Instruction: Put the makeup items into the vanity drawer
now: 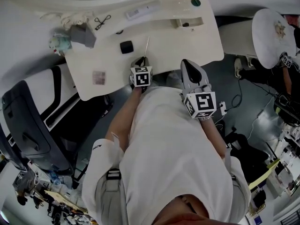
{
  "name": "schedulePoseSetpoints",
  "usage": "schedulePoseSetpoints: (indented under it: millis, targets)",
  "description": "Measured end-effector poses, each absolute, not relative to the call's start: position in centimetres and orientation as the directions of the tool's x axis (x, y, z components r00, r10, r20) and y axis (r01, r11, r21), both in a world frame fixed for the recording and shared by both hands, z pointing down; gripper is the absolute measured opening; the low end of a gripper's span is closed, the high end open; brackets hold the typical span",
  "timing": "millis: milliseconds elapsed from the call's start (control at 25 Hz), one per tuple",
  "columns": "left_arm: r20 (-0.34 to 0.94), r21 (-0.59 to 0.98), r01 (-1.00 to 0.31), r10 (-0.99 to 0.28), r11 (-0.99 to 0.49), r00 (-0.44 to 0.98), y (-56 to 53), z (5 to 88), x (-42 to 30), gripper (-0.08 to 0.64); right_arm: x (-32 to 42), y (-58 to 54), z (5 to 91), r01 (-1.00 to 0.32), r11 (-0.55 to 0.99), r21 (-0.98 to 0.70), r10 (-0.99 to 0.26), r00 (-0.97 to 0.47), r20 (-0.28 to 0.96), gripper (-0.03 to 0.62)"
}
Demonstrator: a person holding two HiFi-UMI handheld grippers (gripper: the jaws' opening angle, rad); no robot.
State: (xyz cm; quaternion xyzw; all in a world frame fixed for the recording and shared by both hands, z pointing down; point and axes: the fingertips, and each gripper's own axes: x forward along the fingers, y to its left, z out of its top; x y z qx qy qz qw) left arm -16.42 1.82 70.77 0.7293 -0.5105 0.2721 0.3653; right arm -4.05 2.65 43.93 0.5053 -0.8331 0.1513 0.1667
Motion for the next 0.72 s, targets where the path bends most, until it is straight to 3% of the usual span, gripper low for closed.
schedulePoseSetpoints:
  millis: [400,720]
  targets:
    - [0.671,0.187,-0.912,-0.631,-0.365,0.39,1.0,65.9,-16.1,0.032,-6.0,3.0,43.3,-0.891,0.446,-0.085,-0.805,-0.441,0.396,0.009]
    - [0.653,0.224,-0.919,-0.65,-0.324,0.388,0.2,61.7,-15.3,0.032,-6.1,2.7,43.1,-0.868,0.49,-0.082,-0.791,-0.482,0.377,0.009]
